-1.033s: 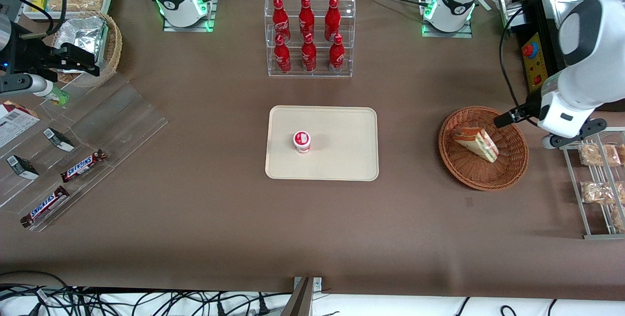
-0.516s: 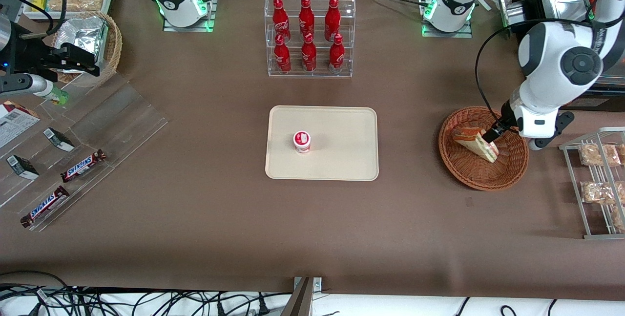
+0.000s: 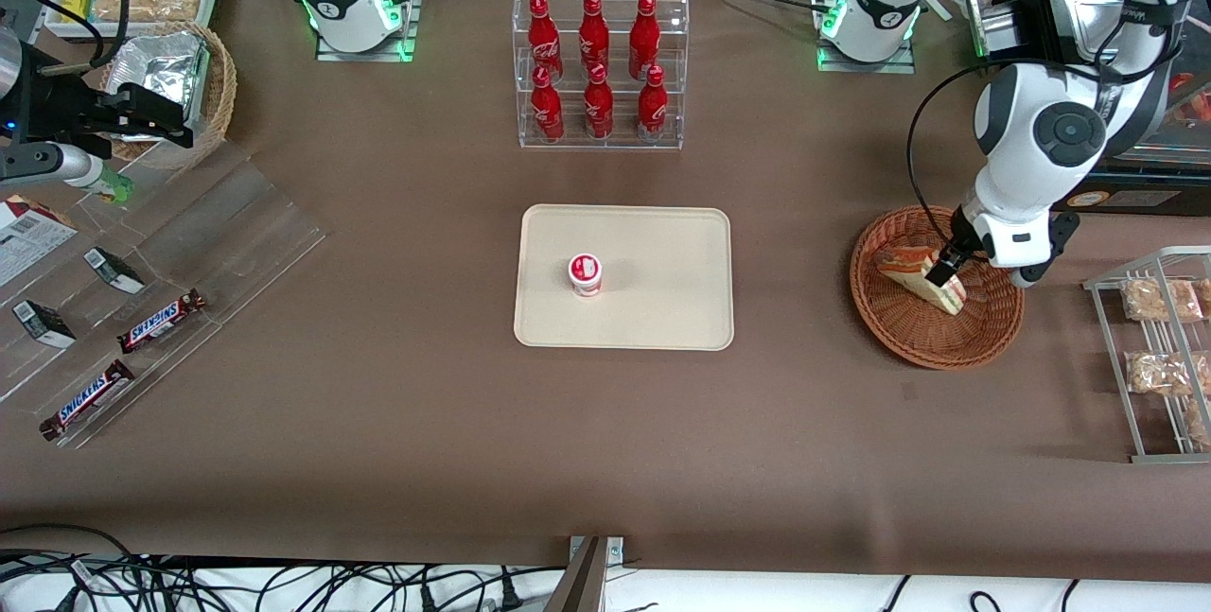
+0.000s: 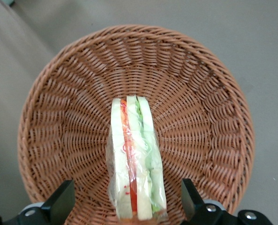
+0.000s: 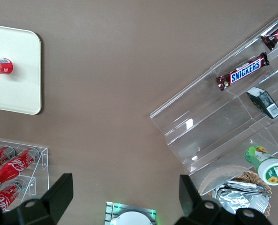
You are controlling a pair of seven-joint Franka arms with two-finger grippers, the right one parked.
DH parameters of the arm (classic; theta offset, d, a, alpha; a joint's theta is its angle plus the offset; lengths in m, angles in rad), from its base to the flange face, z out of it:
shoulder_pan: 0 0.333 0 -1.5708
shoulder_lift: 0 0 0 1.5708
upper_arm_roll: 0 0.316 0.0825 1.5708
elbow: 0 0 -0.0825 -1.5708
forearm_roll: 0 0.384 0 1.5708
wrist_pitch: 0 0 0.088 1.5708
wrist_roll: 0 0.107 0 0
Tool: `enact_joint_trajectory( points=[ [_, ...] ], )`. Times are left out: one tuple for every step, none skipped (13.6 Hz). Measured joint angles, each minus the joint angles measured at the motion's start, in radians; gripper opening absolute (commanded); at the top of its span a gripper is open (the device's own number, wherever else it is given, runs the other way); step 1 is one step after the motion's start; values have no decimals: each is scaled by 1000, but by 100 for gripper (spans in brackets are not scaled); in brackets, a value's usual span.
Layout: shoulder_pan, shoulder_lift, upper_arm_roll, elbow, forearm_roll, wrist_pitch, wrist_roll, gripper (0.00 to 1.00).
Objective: Place sandwich from basket to tray
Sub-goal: 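Close the left gripper on the sandwich and lift it from the basket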
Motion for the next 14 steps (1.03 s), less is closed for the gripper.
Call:
enact_joint_trajectory(
  points=[
    [0, 16, 0, -5, 16, 20, -29, 100],
    [0, 32, 0, -7, 31, 39, -52, 100],
    [0, 46, 0, -8, 43, 58, -73, 100],
    [0, 61, 0, -10, 50, 77, -86, 100],
    [0, 75, -1, -12, 52, 95, -94, 100],
    [0, 86, 0, -13, 53, 105, -100, 100],
    [0, 96, 0, -14, 53, 112, -103, 96],
    [0, 103, 0, -14, 53, 113, -105, 64],
    [0, 108, 0, -14, 53, 114, -105, 17],
    [0, 111, 0, -14, 53, 115, -106, 0],
    [0, 113, 0, -14, 53, 116, -106, 0],
    [0, 114, 0, -14, 53, 117, -106, 0],
    [0, 114, 0, -14, 53, 119, -106, 0],
    [0, 114, 0, -14, 53, 120, -106, 0]
  ],
)
